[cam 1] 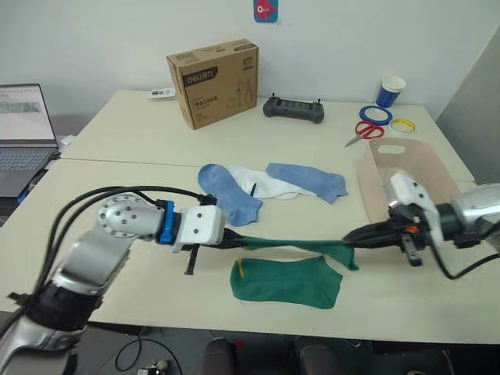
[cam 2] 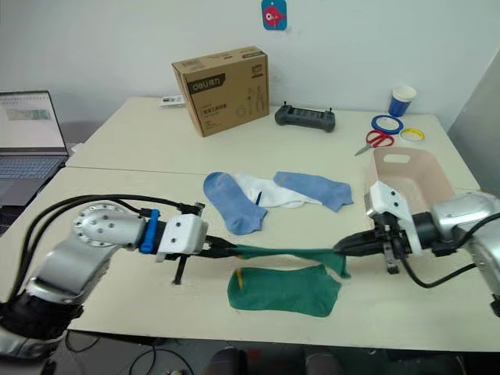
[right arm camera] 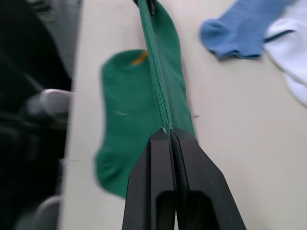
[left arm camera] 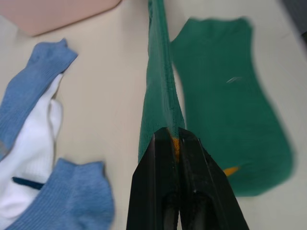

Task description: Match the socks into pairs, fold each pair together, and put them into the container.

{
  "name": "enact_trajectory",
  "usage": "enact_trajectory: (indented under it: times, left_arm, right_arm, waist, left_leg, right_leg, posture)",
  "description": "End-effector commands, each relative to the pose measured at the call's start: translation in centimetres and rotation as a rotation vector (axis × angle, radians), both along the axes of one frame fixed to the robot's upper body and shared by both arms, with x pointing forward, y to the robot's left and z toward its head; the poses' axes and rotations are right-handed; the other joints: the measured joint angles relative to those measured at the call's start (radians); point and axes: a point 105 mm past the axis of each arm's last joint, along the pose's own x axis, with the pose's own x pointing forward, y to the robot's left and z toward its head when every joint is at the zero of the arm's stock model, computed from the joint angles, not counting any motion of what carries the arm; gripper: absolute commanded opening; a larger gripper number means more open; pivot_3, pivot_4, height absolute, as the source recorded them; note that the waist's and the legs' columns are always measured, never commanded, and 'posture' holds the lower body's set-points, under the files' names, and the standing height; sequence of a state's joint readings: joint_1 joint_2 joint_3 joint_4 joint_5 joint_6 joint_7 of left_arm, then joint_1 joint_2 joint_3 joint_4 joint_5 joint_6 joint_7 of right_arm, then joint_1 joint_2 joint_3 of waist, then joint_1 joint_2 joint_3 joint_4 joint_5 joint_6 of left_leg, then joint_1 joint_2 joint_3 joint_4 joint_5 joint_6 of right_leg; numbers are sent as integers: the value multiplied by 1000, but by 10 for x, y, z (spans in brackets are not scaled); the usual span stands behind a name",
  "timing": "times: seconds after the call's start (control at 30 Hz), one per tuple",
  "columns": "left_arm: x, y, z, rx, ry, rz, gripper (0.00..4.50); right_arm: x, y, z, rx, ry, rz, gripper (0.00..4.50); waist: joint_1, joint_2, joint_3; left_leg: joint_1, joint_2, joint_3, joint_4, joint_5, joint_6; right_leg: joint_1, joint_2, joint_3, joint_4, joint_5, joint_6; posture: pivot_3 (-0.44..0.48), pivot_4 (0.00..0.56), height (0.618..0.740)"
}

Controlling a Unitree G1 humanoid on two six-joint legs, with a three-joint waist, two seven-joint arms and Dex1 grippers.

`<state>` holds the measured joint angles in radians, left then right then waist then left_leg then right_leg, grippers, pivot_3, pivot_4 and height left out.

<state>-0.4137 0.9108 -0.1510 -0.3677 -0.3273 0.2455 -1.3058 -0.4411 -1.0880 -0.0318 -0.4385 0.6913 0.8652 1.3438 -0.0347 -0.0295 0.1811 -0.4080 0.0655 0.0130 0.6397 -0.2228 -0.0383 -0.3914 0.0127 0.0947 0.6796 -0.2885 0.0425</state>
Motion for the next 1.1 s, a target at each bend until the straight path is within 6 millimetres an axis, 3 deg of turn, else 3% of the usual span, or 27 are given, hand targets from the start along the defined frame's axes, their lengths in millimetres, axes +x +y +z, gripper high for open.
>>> enact_trajectory:
  times: [0.03, 0.13, 0.33, 0.47, 0.67, 0.73, 1.1]
  left_arm:
    - [-29, 1, 8, -2, 152, -54, 24]
    - [-69, 7, -1, 43, 446, -95, 24]
    - [-80, 5, -24, 36, 607, -61, 24]
    - [-54, -2, -48, 6, 608, 23, 24]
    - [-32, 1, -69, 79, 526, 67, 24]
    - [-21, -3, -66, 47, 515, 104, 24]
    - [5, -4, -57, 45, 489, 169, 24]
  right_arm:
    - [-34, 10, 11, 46, 134, 116, 0]
    - [-62, 14, 1, 58, 307, 171, 0]
    - [-65, 16, -22, 69, 378, 113, 0]
    - [-40, 10, -46, 51, 351, 13, 0]
    - [-12, 6, -66, 34, 304, -68, 0]
    - [-3, 5, -72, 22, 271, -90, 0]
    - [19, 8, -77, 31, 189, -166, 0]
  waist:
    - [0, 0, 0]
    - [-1, -2, 1]
    - [0, -2, 2]
    - [1, -3, 2]
    - [1, -3, 1]
    - [2, -3, 2]
    - [2, -3, 2]
  left_leg:
    - [0, 0, 0, 0, 0, 0]
    - [0, 0, -1, -1, 0, 0]
    - [1, -1, -1, 0, 0, 0]
    - [2, -2, -1, 1, 0, 0]
    - [-8, -2, 1, 3, 0, 0]
    - [-13, -1, 0, 3, 0, 0]
    - [-17, -1, -5, 5, 0, 0]
  right_leg:
    - [0, 0, 0, 0, -1, -1]
    - [-1, 0, -1, 0, -4, -6]
    - [0, -1, 0, 0, -4, -7]
    - [-4, -1, 2, 0, -4, -7]
    - [-11, 0, 3, 0, -3, -6]
    - [-13, 2, 3, 1, 1, 1]
    - [-15, 4, 0, 1, 1, 1]
  posture:
    - [0, 150, 740]
    - [0, 150, 740]
    - [0, 150, 740]
    - [0, 150, 740]
    - [0, 150, 740]
    - [0, 150, 740]
    - [0, 150, 740]
